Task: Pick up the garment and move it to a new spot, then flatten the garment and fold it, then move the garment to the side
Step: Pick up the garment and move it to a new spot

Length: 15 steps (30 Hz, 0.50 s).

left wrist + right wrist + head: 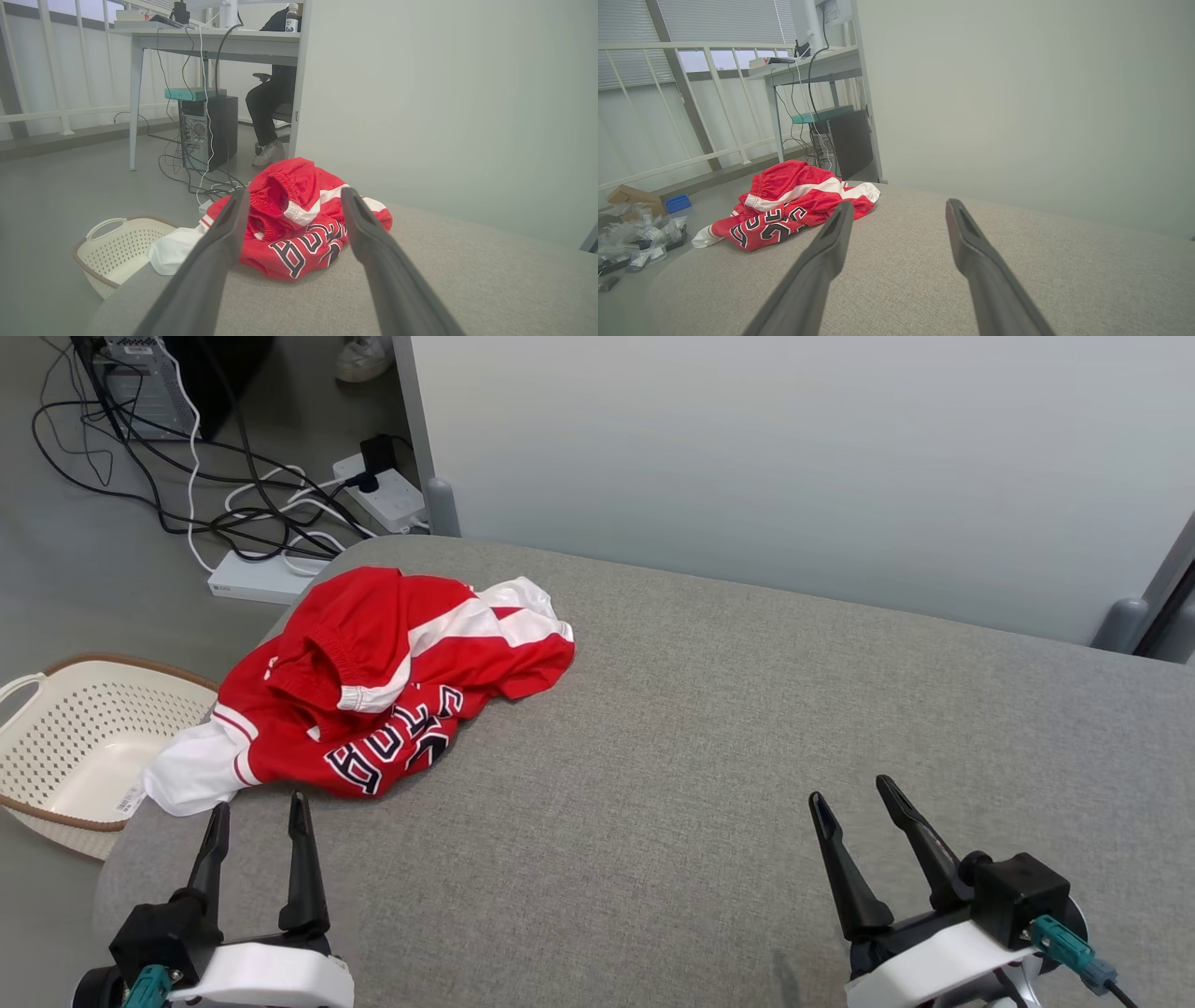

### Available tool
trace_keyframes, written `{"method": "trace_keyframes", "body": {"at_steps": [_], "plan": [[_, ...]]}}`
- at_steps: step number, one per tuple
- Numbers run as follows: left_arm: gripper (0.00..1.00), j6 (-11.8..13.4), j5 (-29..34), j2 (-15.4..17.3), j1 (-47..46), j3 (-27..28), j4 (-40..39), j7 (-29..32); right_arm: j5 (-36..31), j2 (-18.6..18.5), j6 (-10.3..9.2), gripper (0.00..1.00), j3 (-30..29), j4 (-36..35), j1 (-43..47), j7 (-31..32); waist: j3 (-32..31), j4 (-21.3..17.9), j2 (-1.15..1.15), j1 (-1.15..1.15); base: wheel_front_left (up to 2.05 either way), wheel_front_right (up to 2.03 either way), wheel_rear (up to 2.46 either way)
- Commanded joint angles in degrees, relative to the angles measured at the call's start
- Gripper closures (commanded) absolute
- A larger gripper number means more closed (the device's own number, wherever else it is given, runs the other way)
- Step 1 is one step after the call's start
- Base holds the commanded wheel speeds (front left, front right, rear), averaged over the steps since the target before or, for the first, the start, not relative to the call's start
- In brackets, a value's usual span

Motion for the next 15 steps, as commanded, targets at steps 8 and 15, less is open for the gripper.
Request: {"method": "trace_keyframes", "body": {"at_steps": [8,15], "plan": [[0.0,1.3,-0.3,0.5,-2.0,1.4,-1.4,-0.6,1.1,-0.5,0.08,0.0,1.9,-1.4,-1.2,-0.8,0.1,1.0,0.0,0.0,0.0,0.0,0.0],[0.0,1.9,-0.5,0.5,-2.3,1.1,-1.8,-0.6,3.3,-1.7,0.08,0.0,3.7,-2.0,-1.4,-0.8,1.6,0.8,0.0,0.0,0.0,0.0,0.0]]}}
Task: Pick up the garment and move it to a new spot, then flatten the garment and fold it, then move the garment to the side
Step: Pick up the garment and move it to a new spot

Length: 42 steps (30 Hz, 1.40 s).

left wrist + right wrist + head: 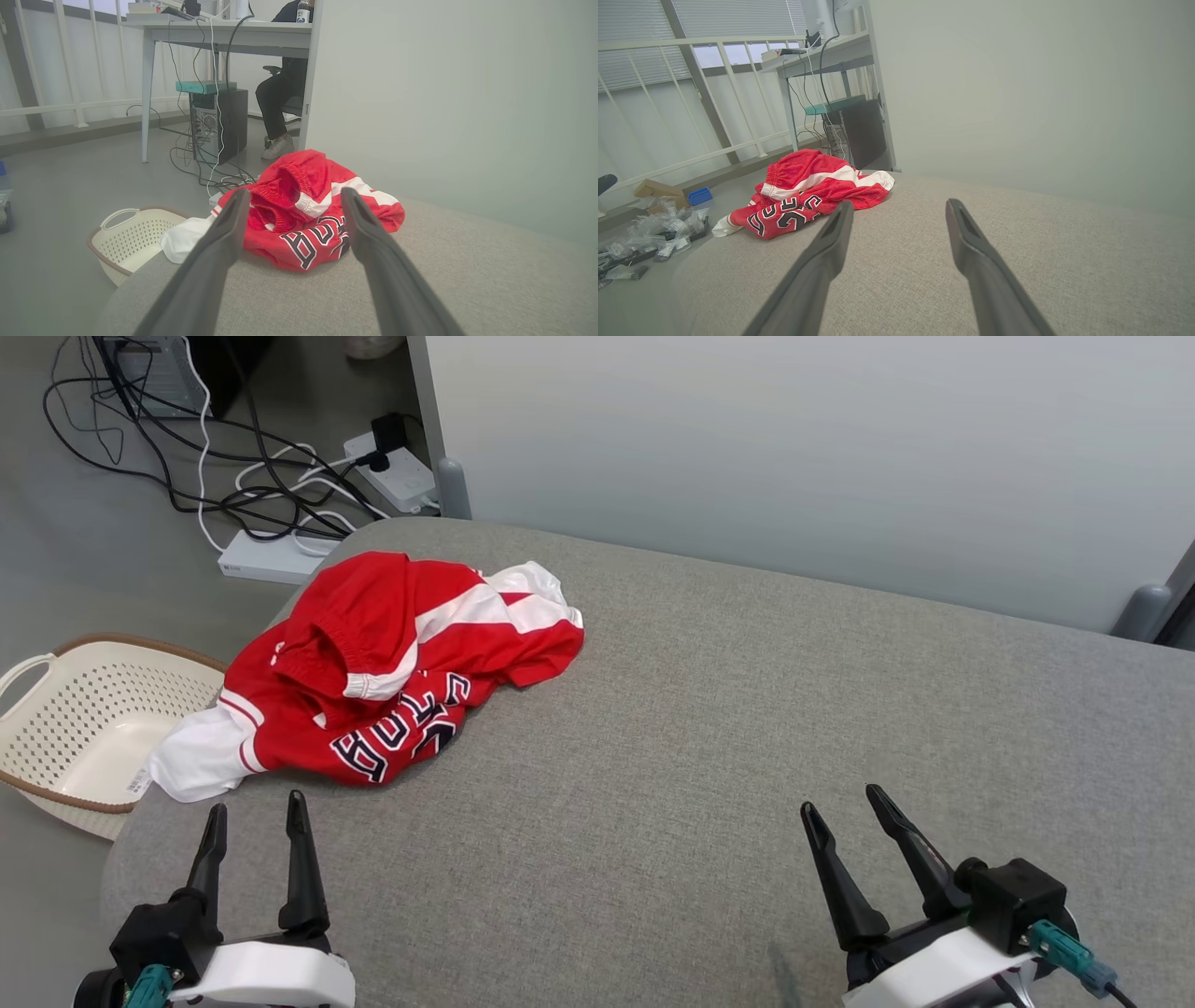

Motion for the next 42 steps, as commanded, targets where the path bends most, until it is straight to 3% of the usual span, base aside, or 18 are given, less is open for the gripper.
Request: {"method": "trace_keyframes", "body": {"at_steps": [1,11,28,33,42], "plan": [[0.0,0.6,-0.1,0.5,-2.5,1.5,-1.8,-0.6,0.7,-0.7,0.08,0.0,1.4,-1.9,-1.7,-0.8,0.5,-0.2,0.0,0.0,0.0,0.0,0.0],[0.0,1.3,-2.5,0.5,-7.8,2.4,-1.2,-0.6,0.6,-3.6,0.08,0.0,2.2,-2.9,-4.2,-0.8,7.1,-1.8,0.0,0.0,0.0,0.0,0.0],[0.0,-3.4,-1.5,0.6,-27.4,12.4,12.5,-0.6,0.5,-7.7,0.08,0.0,3.1,-4.3,-11.1,-0.8,19.7,-5.4,0.0,0.0,0.0,0.0,0.0],[0.0,-3.3,-0.7,2.0,-35.3,15.4,20.7,-0.6,0.6,-8.8,0.08,0.0,3.8,-4.5,-13.0,-0.8,23.3,-6.1,0.0,0.0,0.0,0.0,0.0],[0.0,-3.0,-2.6,7.3,-49.7,19.6,44.8,-0.2,1.6,-10.1,0.08,0.0,5.1,-4.8,-15.7,-0.8,27.6,-8.2,0.0,0.0,0.0,0.0,0.0]]}}
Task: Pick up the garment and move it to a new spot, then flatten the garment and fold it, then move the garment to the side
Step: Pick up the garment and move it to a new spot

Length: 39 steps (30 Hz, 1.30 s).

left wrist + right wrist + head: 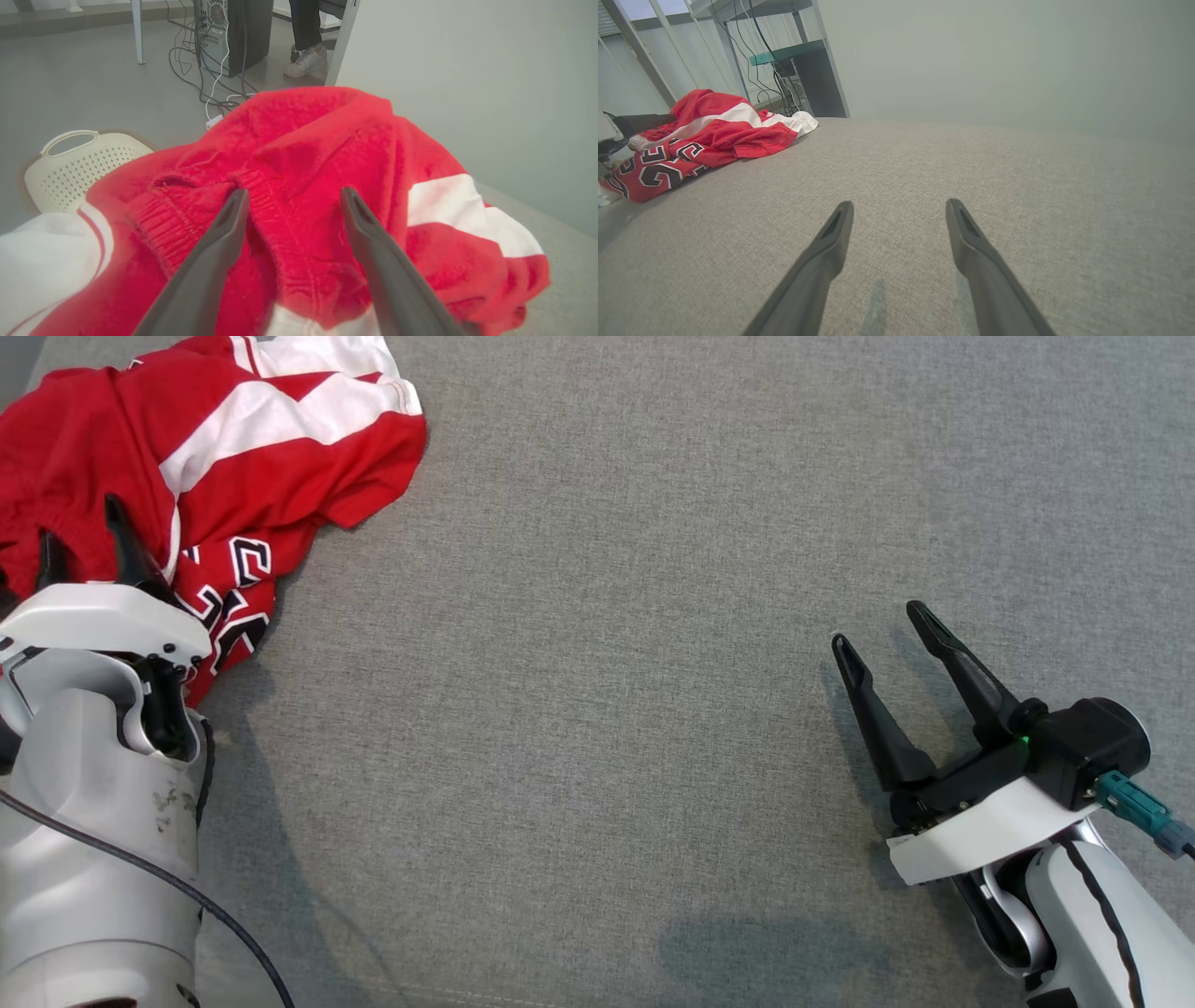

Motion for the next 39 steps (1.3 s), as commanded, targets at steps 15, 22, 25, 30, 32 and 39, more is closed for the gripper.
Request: {"method": "trace_keyframes", "body": {"at_steps": [15,22,25,30,32,39], "plan": [[0.0,-0.6,-1.1,7.8,-8.9,0.1,16.0,2.5,1.4,-0.7,0.08,0.0,2.3,-1.2,-1.2,-0.8,0.5,-1.2,0.0,0.0,0.0,0.0,0.0],[1.0,-0.9,-1.4,7.9,-9.1,-0.3,17.0,1.0,2.1,-0.8,0.08,0.0,2.9,-0.8,-1.3,-0.8,-0.6,-1.1,0.0,0.0,0.0,0.0,0.0],[1.0,-1.5,-0.7,8.2,-8.7,-1.2,14.9,-0.2,2.4,-0.4,0.08,0.0,3.1,-0.7,-0.9,-0.8,-2.3,-1.2,0.0,0.0,0.0,0.0,0.0],[1.0,-2.0,0.3,7.6,-6.4,-1.3,5.1,-0.4,2.6,0.7,0.08,0.0,2.9,-0.6,0.2,-0.8,-4.9,-1.5,0.0,0.0,0.0,0.0,0.0],[1.0,-1.7,0.9,7.4,-4.9,-1.0,0.7,-0.4,2.7,1.2,0.08,0.0,2.7,-0.6,0.5,-0.8,-5.9,-1.8,0.0,0.0,0.0,0.0,0.0],[1.0,-2.0,2.9,6.5,-1.6,-0.9,-10.4,-0.4,3.0,2.8,0.08,0.0,2.7,-0.2,1.5,-0.8,-9.0,-3.1,0.0,0.0,0.0,0.0,0.0]]}}
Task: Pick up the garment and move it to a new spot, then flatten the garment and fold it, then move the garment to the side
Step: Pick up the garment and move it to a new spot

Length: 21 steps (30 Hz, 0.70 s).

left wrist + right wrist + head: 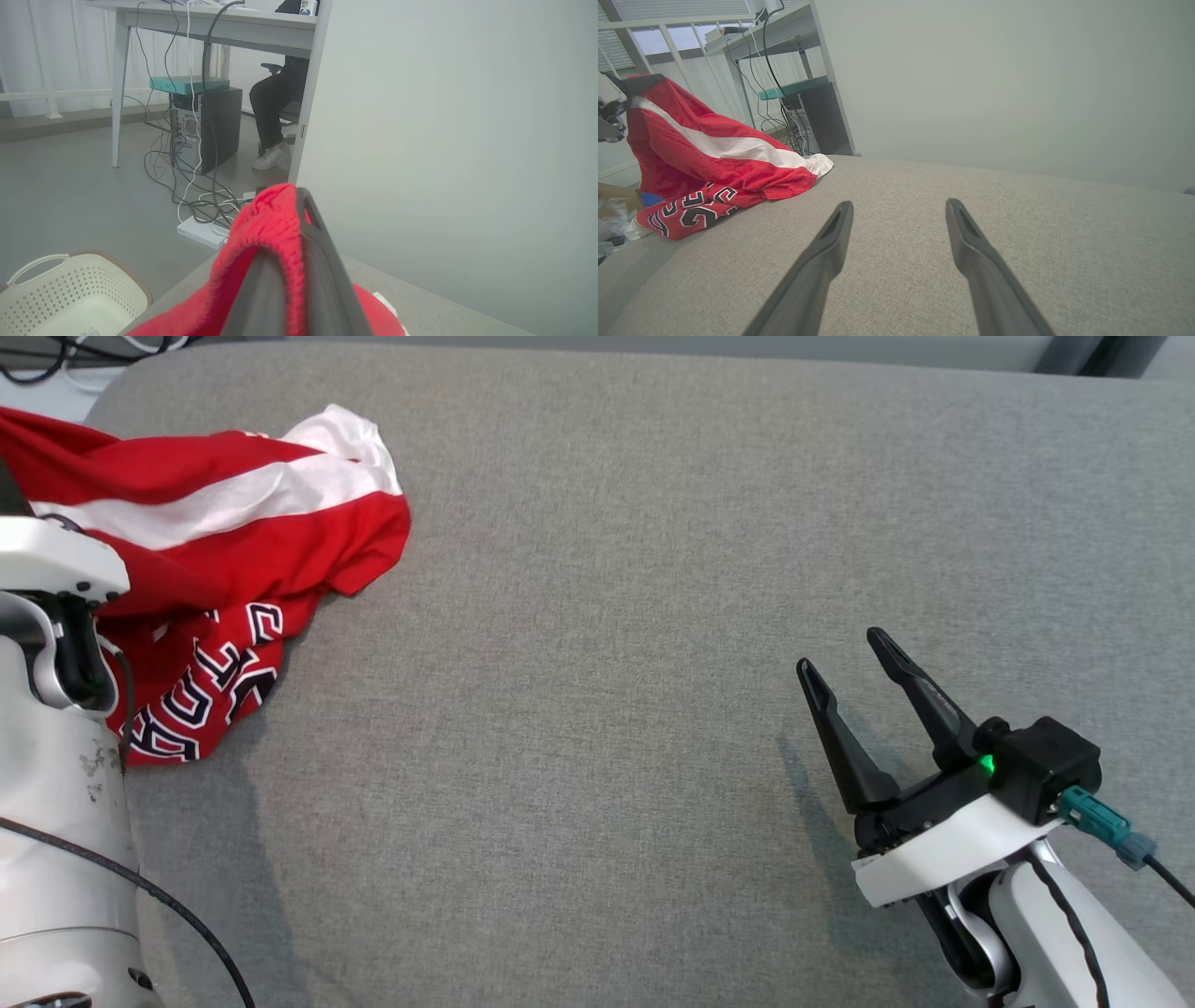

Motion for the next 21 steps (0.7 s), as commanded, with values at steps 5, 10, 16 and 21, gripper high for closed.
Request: {"method": "trace_keyframes", "body": {"at_steps": [5,10,16,21], "plan": [[1.0,-1.0,1.8,1.9,0.6,-0.6,-6.3,-0.5,0.9,1.4,0.08,0.0,0.9,-1.2,1.7,-0.8,-3.1,-2.0,0.0,0.0,0.0,0.0,0.0],[1.0,-2.4,2.7,0.5,-0.1,-4.0,-10.0,-0.2,1.1,2.6,0.08,0.0,0.8,-1.0,2.6,-0.8,-5.5,-4.5,0.0,0.0,0.0,0.0,0.0],[1.0,-4.0,1.2,-2.5,-0.9,-6.9,-14.3,2.6,1.2,3.6,0.08,0.0,0.8,-0.8,4.1,-0.8,-8.5,-7.7,0.0,0.0,0.0,0.0,0.0],[1.0,-5.0,-0.4,-3.9,-0.2,-9.3,-17.6,5.9,1.3,4.6,0.08,0.0,1.0,-0.7,5.4,-0.8,-11.3,-11.1,0.0,0.0,0.0,0.0,0.0]]}}
